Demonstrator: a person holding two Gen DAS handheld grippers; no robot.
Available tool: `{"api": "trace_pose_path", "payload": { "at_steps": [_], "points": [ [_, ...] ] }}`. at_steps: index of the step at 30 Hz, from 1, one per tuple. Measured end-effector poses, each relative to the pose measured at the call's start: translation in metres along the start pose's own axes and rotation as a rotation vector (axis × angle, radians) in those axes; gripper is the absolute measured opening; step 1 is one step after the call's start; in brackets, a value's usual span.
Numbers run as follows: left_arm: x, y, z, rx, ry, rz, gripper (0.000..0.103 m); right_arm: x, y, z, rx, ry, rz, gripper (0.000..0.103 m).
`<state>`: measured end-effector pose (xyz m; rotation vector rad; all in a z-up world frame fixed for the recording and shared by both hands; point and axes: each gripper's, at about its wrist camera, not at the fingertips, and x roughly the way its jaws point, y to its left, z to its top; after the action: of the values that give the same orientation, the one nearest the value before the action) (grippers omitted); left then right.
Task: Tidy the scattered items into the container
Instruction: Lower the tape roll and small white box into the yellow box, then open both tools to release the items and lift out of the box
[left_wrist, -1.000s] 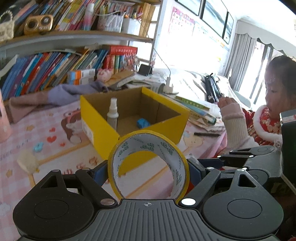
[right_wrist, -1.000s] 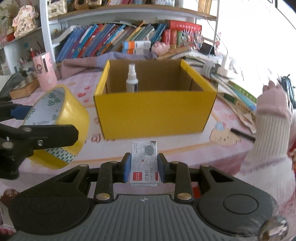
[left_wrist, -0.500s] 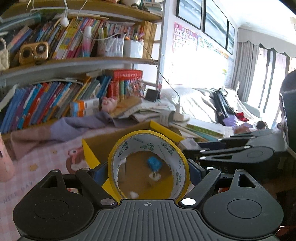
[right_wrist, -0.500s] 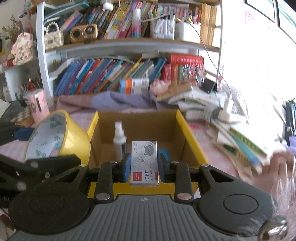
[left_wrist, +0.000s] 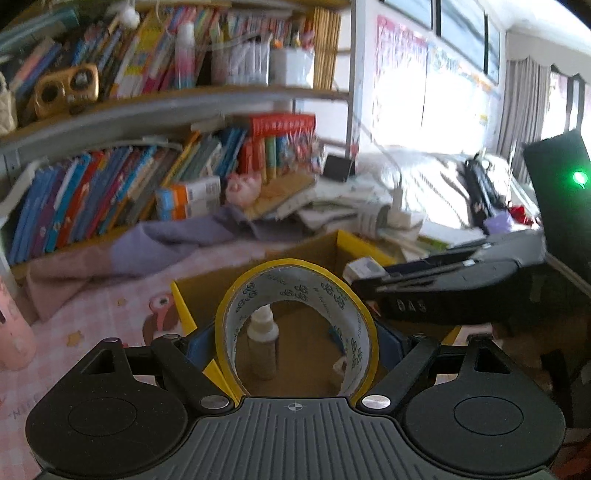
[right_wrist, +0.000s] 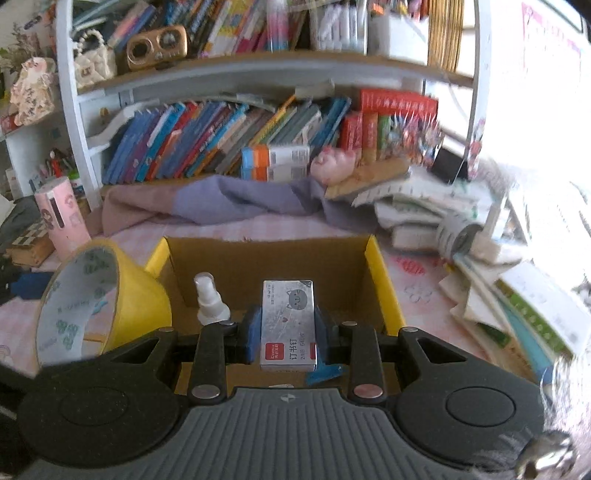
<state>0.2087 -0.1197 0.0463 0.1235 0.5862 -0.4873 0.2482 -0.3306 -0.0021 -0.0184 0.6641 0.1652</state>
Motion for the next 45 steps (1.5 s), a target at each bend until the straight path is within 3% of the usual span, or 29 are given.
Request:
{"api": "trace_pose_path", "payload": {
  "at_steps": [4,12,18,26,35,45],
  "points": [
    [0.016,-0.002,-0.005,-0.014,0.068,0.000,0.087,0.024,-0.010,0.001,0.016,0.073,0.027,0.028],
    [0.032,-0.001,-0.012,-0.060,0.123,-0.018,0.087,0.056,-0.007,-0.003,-0.052,0.193,0.082,0.028],
    [0.038,0.002,-0.016,-0.077,0.147,-0.007,0.087,0.064,-0.008,-0.007,-0.055,0.224,0.094,0.028],
    [0.045,-0.010,-0.018,0.020,0.168,0.029,0.088,0.073,-0.012,-0.015,-0.020,0.273,0.105,0.028],
    [0.047,-0.015,-0.019,0.070,0.173,0.048,0.088,0.075,-0.011,-0.017,-0.010,0.289,0.106,0.029],
    [0.032,-0.011,-0.018,0.072,0.110,0.060,0.089,0.060,-0.004,-0.011,-0.006,0.222,0.119,0.037]
  ]
}}
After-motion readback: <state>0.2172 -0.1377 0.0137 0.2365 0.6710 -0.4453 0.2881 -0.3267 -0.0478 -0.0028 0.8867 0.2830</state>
